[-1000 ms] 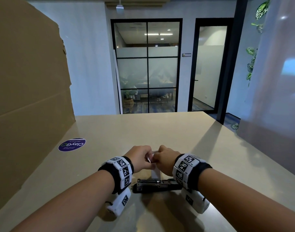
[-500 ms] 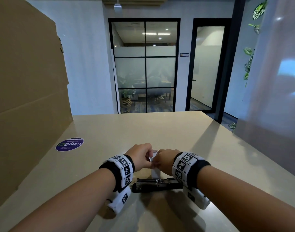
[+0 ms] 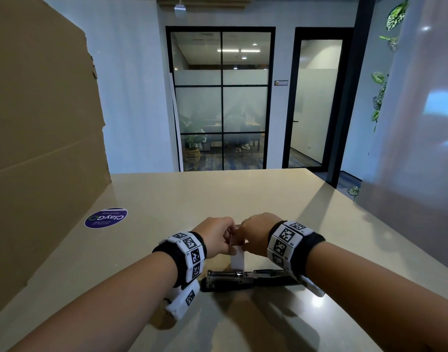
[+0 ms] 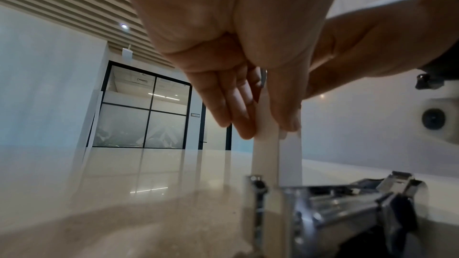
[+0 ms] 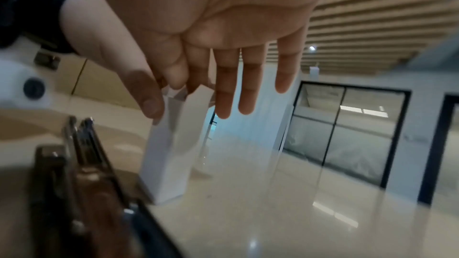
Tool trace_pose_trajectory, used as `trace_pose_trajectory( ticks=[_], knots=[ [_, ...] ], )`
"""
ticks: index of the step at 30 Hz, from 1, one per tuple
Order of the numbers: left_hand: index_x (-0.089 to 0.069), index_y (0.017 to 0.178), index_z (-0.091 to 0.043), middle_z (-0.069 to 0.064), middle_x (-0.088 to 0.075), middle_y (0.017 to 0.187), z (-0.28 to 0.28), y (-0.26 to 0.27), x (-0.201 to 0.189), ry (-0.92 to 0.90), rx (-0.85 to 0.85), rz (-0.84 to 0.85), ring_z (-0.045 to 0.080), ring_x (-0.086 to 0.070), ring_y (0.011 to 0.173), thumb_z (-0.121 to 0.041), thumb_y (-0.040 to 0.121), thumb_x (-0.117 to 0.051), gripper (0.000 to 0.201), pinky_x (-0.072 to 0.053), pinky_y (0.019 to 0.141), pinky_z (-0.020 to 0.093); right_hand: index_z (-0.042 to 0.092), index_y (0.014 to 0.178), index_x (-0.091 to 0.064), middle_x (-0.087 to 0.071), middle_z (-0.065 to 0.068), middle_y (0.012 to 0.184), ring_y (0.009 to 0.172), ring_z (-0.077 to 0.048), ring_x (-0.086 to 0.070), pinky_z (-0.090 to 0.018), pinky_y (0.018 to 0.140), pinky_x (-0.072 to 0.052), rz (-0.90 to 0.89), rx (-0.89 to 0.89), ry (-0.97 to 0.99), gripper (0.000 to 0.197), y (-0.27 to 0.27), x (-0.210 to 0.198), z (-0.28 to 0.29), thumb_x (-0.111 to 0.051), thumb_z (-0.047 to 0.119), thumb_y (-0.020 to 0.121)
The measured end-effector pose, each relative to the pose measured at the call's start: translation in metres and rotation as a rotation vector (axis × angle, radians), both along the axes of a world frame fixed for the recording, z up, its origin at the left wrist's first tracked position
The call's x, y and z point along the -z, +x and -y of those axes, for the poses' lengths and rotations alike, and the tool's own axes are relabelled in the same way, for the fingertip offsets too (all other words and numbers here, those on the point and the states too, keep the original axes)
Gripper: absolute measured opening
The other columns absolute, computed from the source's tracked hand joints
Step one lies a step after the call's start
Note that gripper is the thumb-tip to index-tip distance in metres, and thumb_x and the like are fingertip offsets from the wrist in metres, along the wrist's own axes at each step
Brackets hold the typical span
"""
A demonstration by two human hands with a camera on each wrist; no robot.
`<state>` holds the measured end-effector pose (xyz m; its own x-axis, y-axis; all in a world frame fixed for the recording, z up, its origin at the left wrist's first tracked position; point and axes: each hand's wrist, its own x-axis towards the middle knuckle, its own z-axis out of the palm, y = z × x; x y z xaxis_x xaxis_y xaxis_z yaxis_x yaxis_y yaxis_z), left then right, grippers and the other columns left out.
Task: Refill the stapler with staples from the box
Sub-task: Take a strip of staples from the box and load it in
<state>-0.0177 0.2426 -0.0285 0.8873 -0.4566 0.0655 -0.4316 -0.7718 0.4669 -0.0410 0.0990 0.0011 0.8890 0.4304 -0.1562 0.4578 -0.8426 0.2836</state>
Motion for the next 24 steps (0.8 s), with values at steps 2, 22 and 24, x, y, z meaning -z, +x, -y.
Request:
trace_pose_trajectory(
  ticks=[2, 22, 24],
  knots=[
    [-0.060, 0.106, -0.017, -0.005, -0.062, 0.087, 0.001, 0.000, 0.000, 0.000, -0.003, 0.005, 0.015, -0.058, 0.078, -0.020, 0.074, -0.079, 0.038, -0.053, 0.081, 0.034, 0.023, 0.114, -0.063, -0.066, -0.005, 0.108, 0.100, -0.030, -0.063, -0.037, 0.079, -0.049, 0.038, 0.027, 0.000, 0.036, 0.001, 0.001, -0.001, -0.040, 0.043, 0.095],
    [-0.054, 0.091, -0.027, -0.008, -0.065, 0.079, -0.001, 0.000, 0.003, -0.024, -0.018, -0.010, 0.015, -0.063, 0.079, -0.024, 0.070, -0.081, 0.034, -0.053, 0.078, 0.033, 0.022, 0.112, -0.062, -0.065, -0.004, 0.112, 0.103, -0.028, -0.063, -0.038, 0.086, -0.051, -0.006, 0.171, 0.232, 0.028, -0.003, 0.010, -0.004, -0.049, 0.035, 0.090],
    [-0.053, 0.089, -0.028, -0.004, -0.067, 0.084, -0.001, -0.001, 0.002, -0.013, -0.020, 0.002, 0.018, -0.065, 0.083, -0.024, 0.070, -0.080, 0.033, -0.054, 0.079, 0.035, 0.022, 0.114, -0.060, -0.065, -0.005, 0.111, 0.100, -0.028, -0.063, -0.037, 0.082, -0.049, -0.019, 0.179, 0.208, 0.029, -0.002, 0.012, -0.007, -0.048, 0.034, 0.091]
  ],
)
